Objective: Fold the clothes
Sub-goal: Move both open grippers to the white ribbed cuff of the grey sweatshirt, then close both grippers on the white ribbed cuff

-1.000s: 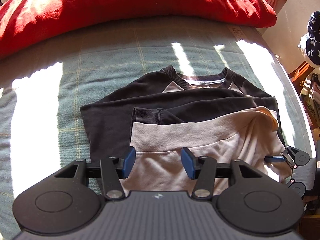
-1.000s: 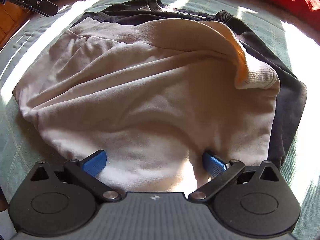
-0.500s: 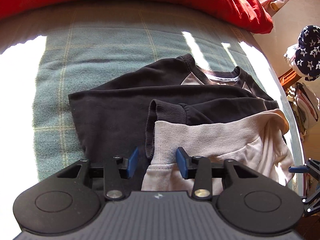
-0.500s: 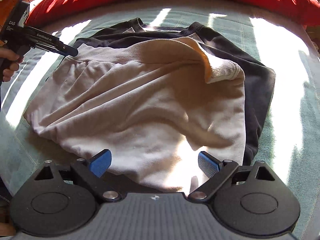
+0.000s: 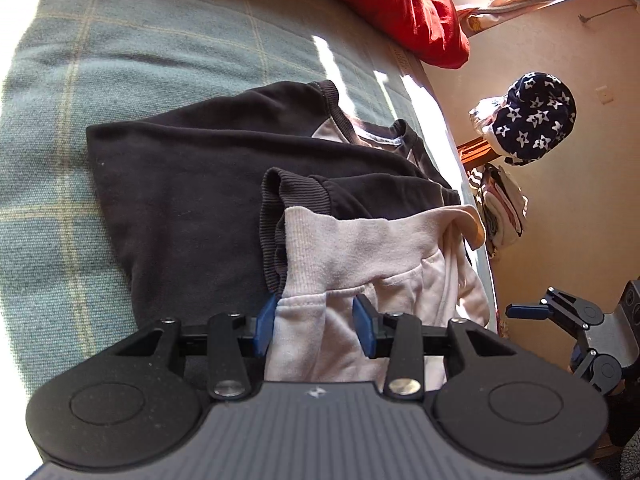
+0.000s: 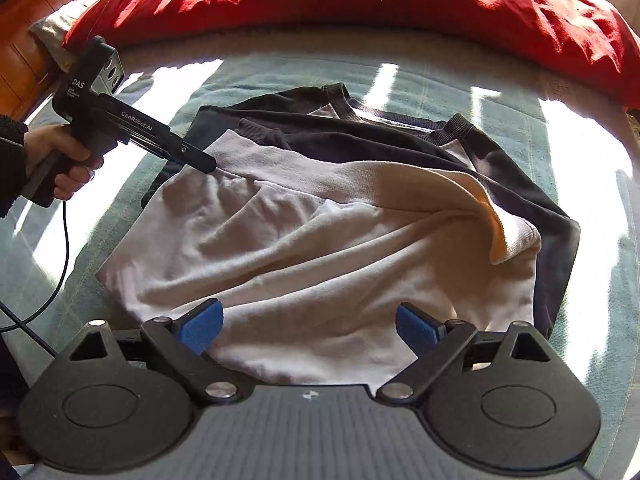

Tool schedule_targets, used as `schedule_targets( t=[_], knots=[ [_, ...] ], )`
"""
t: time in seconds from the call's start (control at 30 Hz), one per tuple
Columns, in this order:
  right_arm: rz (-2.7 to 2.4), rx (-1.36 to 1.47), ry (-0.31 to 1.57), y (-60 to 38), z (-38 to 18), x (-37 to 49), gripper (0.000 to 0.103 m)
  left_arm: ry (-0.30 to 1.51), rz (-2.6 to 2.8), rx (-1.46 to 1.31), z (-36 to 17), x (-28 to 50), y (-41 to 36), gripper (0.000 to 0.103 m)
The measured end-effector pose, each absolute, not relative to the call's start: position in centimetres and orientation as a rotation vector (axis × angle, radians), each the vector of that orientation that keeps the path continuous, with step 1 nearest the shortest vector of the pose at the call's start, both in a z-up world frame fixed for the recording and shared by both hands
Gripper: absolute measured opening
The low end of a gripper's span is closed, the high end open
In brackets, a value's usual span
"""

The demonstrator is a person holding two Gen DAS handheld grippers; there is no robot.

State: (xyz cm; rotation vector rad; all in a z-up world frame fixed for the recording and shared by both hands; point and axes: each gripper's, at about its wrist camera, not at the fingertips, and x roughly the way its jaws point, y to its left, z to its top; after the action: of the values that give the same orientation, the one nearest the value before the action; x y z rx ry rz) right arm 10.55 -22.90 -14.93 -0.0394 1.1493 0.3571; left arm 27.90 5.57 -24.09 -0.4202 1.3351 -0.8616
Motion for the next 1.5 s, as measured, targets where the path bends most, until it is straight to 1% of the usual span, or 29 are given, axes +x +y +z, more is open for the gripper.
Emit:
schedule_targets(
  t=[0.07, 0.1, 0.2, 0.4, 0.53, 0.63, 0.67, 0.73, 0.83, 0.9, 0.93, 0.97, 1.0, 1.03, 1.23, 1.27, 1.3, 1.33, 1.37, 1.4, 1.5],
  knots=[
    [0.391, -0.084, 1.141, -22.1, -14.9, 10.9, 0.096, 1.358, -0.914, -0.474, -24.0, 27.0, 6.2, 0.040],
    [0.404, -0.102, 1.133, -21.8, -15.0, 11.1, 0.096, 1.373, -0.937, -0.495, -24.0, 26.5, 6.5, 0.041],
    [0.432, -0.140, 1.113, -21.0, -15.6, 11.5, 0.096, 1.388, -0.942, -0.475, -24.4, 25.7, 6.9, 0.041],
    [0.462, -0.102, 1.104, -20.6, -17.3, 11.8, 0.096, 1.320, -0.976, -0.570, -25.3, 27.2, 6.0, 0.042],
    [0.449, -0.115, 1.079, -22.0, -16.8, 11.9, 0.096, 1.334, -0.986, -0.552, -26.2, 27.7, 4.5, 0.042],
    [0.386, -0.202, 1.045, -24.5, -15.9, 12.6, 0.091, 1.329, -0.977, -0.540, -26.3, 27.6, 4.2, 0.040],
    [0.364, -0.236, 1.035, -25.4, -15.6, 12.8, 0.087, 1.326, -0.968, -0.540, -26.2, 27.5, 4.2, 0.040],
    [0.334, -0.321, 1.018, -27.6, -15.3, 13.4, 0.086, 1.314, -0.947, -0.541, -26.0, 27.2, 4.4, 0.040],
    [0.317, -0.502, 1.022, -30.7, -16.8, 13.8, 0.082, 1.290, -0.921, -0.529, -25.6, 26.6, 4.5, 0.040],
    [0.343, -0.628, 1.031, -32.5, -18.6, 13.8, 0.077, 1.284, -0.894, -0.522, -25.7, 26.3, 4.5, 0.036],
    [0.363, -0.657, 1.035, -33.2, -19.3, 14.0, 0.075, 1.285, -0.873, -0.526, -25.8, 26.3, 4.5, 0.031],
    [0.385, -0.682, 1.039, -33.8, -20.0, 14.2, 0.070, 1.287, -0.855, -0.527, -25.9, 26.2, 4.5, 0.026],
    [0.411, -0.688, 1.038, -34.3, -20.6, 14.6, 0.065, 1.291, -0.843, -0.525, -26.0, 26.2, 4.5, 0.022],
    [0.438, -0.692, 1.036, -34.8, -21.2, 15.1, 0.064, 1.294, -0.830, -0.523, -26.1, 26.2, 4.5, 0.021],
    [0.598, -0.557, 0.982, -36.3, -22.3, 18.3, 0.063, 1.316, -0.791, -0.506, -25.8, 26.4, 4.1, 0.021],
    [0.623, -0.529, 0.987, -36.4, -22.4, 18.7, 0.061, 1.318, -0.785, -0.500, -25.7, 26.4, 4.0, 0.021],
    [0.640, -0.502, 1.012, -36.4, -22.6, 19.1, 0.051, 1.316, -0.774, -0.496, -25.5, 26.3, 3.9, 0.020],
    [0.647, -0.470, 1.031, -36.4, -22.6, 19.4, 0.046, 1.309, -0.755, -0.489, -25.2, 26.1, 3.9, 0.018],
    [0.652, -0.437, 1.048, -36.5, -22.5, 19.6, 0.037, 1.301, -0.737, -0.483, -24.8, 26.0, 3.9, 0.013],
    [0.649, -0.398, 1.062, -36.7, -22.3, 19.6, 0.027, 1.293, -0.718, -0.477, -24.4, 25.8, 3.9, 0.012],
    [0.640, -0.229, 1.073, -37.8, -21.2, 19.4, 0.025, 1.255, -0.668, -0.452, -22.9, 25.2, 3.8, 0.006]
  ],
)
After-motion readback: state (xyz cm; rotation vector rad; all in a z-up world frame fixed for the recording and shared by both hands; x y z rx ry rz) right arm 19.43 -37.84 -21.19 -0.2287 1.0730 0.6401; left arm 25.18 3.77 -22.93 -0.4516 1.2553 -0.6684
